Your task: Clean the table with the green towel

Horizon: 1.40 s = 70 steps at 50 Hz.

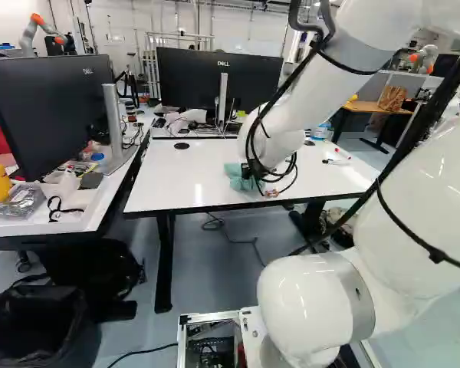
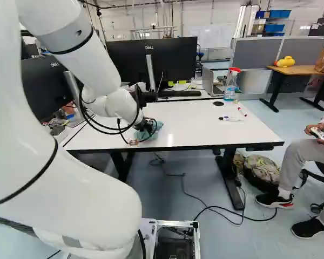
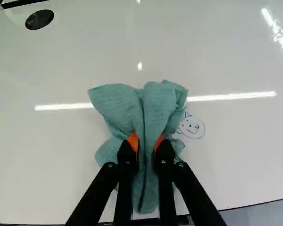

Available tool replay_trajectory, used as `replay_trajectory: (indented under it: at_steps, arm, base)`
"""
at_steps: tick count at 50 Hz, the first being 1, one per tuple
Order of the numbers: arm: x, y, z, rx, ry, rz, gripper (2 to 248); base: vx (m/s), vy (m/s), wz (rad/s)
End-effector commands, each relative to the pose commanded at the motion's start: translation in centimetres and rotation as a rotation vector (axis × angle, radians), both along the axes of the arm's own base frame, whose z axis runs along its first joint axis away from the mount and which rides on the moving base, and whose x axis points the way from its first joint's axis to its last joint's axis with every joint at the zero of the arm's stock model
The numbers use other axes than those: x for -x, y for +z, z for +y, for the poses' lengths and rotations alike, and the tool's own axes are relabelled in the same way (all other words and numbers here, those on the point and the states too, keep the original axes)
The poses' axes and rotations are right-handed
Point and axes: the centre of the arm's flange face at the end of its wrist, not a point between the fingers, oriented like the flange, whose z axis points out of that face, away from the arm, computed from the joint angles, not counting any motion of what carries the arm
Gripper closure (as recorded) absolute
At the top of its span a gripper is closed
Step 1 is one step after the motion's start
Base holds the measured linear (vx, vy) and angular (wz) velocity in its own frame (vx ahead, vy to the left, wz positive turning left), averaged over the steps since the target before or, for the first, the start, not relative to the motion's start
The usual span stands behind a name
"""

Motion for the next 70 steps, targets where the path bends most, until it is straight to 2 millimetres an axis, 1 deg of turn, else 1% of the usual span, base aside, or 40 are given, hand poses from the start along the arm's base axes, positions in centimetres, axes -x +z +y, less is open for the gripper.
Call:
replay_trajectory:
  at_steps: [6, 13, 33, 41, 50, 70]
  arm:
    - [0.5, 0.0, -0.9, 0.0, -0.025, -0.001, 196]
    - [0.4, 0.0, -1.9, 0.0, -0.055, -0.001, 196]
    - [-0.8, 0.1, -5.0, 0.0, -0.139, 0.003, 196]
    - [-2.0, 0.2, -6.1, 0.0, -0.161, 0.005, 196]
    - [-3.7, 0.2, -6.9, -0.001, -0.174, 0.006, 196]
    - [-7.8, 0.3, -7.5, 0.0, -0.171, 0.004, 196]
  base:
    - [0.0, 0.0, 0.0]
    - [0.0, 0.0, 0.0]
    - [0.0, 0.0, 0.0]
    - [0.0, 0.0, 0.0]
    - [0.0, 0.0, 0.0]
    - [0.0, 0.0, 0.0]
